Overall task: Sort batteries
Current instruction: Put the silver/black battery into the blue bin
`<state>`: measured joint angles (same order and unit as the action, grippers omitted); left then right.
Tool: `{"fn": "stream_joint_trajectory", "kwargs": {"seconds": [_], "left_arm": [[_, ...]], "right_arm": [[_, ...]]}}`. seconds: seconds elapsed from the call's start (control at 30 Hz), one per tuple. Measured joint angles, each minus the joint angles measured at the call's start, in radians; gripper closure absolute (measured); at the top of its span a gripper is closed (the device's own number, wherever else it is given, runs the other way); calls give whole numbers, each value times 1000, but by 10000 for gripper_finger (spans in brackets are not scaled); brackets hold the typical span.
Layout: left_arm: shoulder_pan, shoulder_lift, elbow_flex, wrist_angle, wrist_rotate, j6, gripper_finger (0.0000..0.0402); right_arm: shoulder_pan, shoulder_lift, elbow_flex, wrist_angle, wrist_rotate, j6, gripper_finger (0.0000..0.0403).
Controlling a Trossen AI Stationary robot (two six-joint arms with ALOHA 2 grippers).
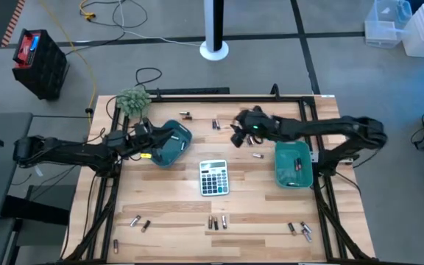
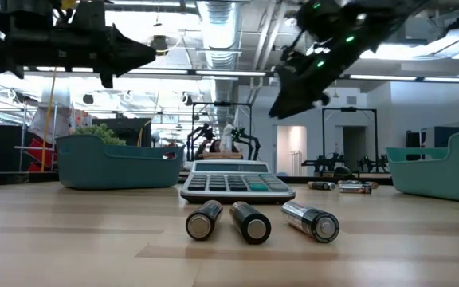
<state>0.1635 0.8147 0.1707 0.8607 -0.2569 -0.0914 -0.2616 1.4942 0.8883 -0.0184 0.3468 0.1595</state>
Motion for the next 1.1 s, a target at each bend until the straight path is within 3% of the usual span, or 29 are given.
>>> {"fn": "stream_joint_trajectory", "kwargs": {"seconds": [0.37, 0.87, 1.1], "left_arm": [[0, -24, 0, -58, 2, 3, 326], [0, -24, 0, -64, 4, 8, 326], [0, -24, 0, -63, 4, 8, 326]], "right_arm": [[-96, 326, 109, 136, -244, -63, 216], [-148, 497, 166, 207, -269, -58, 216], [-139, 522, 231, 129, -258, -50, 220]]}}
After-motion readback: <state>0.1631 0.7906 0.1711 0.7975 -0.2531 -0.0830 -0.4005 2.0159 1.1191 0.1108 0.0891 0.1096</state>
